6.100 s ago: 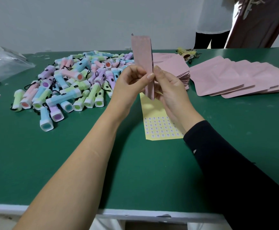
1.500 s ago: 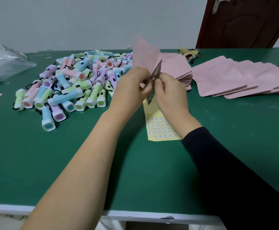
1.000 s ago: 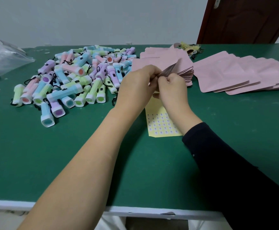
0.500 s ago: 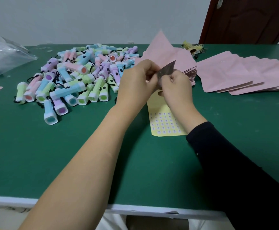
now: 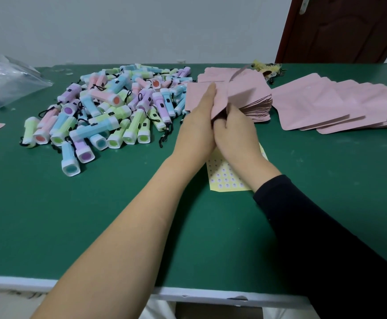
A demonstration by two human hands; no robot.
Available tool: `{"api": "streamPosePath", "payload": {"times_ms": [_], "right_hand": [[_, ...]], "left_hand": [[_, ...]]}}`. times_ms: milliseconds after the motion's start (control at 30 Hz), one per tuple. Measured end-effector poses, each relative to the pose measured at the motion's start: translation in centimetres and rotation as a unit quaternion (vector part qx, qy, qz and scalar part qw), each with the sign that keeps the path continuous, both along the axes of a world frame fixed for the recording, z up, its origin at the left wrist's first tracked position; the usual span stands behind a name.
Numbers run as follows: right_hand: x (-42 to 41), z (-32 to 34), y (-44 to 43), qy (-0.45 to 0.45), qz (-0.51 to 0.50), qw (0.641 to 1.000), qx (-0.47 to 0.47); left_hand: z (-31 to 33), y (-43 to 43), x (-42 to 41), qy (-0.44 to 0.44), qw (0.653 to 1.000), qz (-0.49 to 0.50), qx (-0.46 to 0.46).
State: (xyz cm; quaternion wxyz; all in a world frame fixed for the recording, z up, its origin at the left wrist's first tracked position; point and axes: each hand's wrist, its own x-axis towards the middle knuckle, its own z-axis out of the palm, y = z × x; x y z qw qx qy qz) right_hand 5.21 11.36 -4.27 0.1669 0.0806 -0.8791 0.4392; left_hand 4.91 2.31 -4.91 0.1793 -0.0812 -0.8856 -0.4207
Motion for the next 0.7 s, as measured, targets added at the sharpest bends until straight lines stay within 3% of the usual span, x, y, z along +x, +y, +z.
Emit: {"api": "streamPosePath", "payload": {"times_ms": [100,167,300,500,700], "right_hand": [[0.3,0.3,0.3,0.046,-0.029,0.997,0.056],[0.3,0.4,0.2,0.066,-0.04,0.995,0.057],[-0.1,0.6,0.8,0.026,-0.036,0.998,0.036],[0.2,0.6,1.0,0.057,0.04,0.976,0.208],[0.5,1.4,1.3,0.146,0.003,0.979,0.144]], "left_hand": [[0.3,-0.5,-0.4,0.025,0.996,0.043,0.076],[0.4,-0.2,-0.2,0.036,0.996,0.024,0.079],[0.1,1.0,0.1,0.043,0.996,-0.014,0.072],[0.7,0.6,-0.2,-0.005,0.978,-0.001,0.209],[0.7,0.7,-0.8,-0.056,0.927,-0.009,0.371]]}}
